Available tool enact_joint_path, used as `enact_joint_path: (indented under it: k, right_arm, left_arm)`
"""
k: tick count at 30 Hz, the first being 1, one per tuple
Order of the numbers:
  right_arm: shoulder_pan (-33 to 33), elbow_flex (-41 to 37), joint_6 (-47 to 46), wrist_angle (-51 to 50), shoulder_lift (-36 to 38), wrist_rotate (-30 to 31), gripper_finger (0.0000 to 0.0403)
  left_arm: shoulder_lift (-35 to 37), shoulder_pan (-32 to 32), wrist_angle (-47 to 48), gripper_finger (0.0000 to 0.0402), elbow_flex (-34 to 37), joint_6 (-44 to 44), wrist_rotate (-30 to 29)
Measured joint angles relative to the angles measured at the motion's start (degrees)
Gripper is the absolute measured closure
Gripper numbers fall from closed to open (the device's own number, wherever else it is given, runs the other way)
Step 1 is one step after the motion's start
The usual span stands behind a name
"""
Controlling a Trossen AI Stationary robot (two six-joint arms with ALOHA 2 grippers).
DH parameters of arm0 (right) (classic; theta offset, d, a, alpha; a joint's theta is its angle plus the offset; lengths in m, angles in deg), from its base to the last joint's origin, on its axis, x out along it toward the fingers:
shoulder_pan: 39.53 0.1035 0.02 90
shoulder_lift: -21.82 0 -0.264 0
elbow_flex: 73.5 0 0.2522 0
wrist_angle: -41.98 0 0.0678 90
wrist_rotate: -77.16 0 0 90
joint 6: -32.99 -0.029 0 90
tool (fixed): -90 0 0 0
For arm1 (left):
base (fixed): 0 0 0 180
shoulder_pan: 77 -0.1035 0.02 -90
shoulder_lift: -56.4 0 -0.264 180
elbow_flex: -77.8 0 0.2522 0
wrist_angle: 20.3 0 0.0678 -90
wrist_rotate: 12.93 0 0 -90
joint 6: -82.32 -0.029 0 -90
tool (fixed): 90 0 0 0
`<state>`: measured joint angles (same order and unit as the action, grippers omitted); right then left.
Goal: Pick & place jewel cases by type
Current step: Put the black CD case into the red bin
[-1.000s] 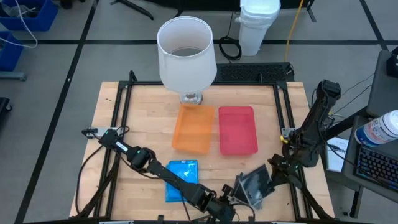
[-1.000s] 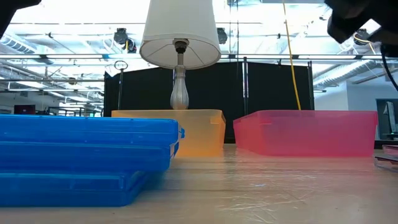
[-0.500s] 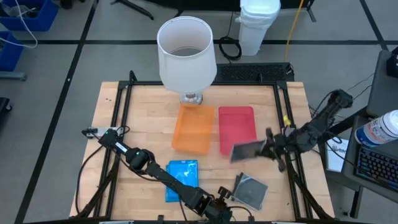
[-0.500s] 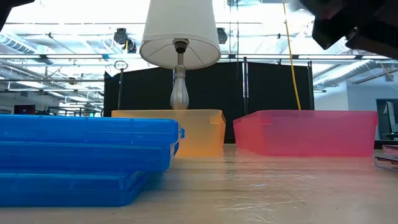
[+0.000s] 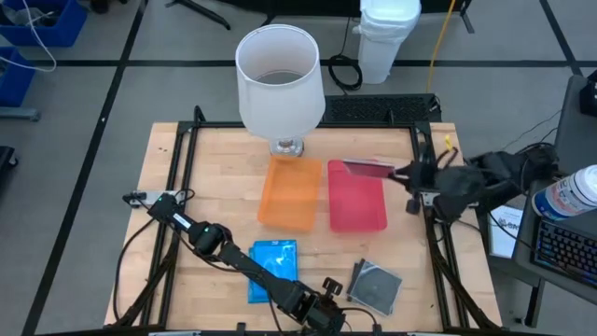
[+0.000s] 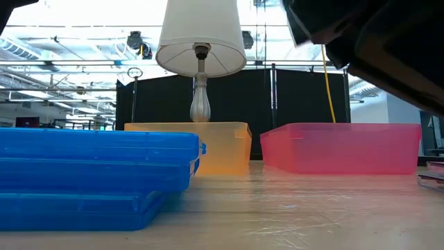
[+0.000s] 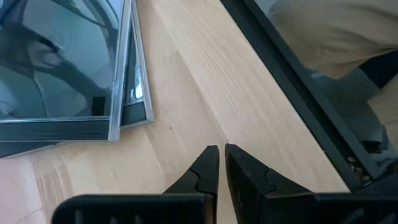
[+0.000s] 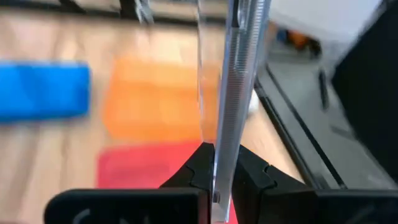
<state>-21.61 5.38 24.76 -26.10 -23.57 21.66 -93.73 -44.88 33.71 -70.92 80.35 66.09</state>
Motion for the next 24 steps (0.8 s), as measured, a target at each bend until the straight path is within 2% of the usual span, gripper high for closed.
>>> enact_joint_path:
  k: [4,10,16,22,24]
  right_arm:
    - [-8.2,12.2,0.2,-16.3,-11.4,-8.0,0.038]
    - [-17.8,22.8,8.0,-28.3,-26.0,-23.5,0.0376]
    - [-24.2,23.1,17.0,-34.3,-36.0,-33.9,0.038]
    - [-29.3,21.5,22.8,-32.5,-41.3,-43.1,0.0376]
    - [-30.5,20.5,24.4,-32.6,-42.5,-43.6,0.0379]
  left_arm:
    - [0.0,-0.1,0.3,0.0366,0.0,0.6,-0.2]
    - [0.2,-0.4,3.0,0.0366,0.0,2.5,-4.4]
    - [0.1,-0.8,3.5,0.0366,0.0,3.4,-5.8]
    - [0.1,-0.7,4.4,0.0366,0.0,4.1,-5.7]
    - [0.1,-0.8,5.1,0.0366,0.0,4.9,-5.7]
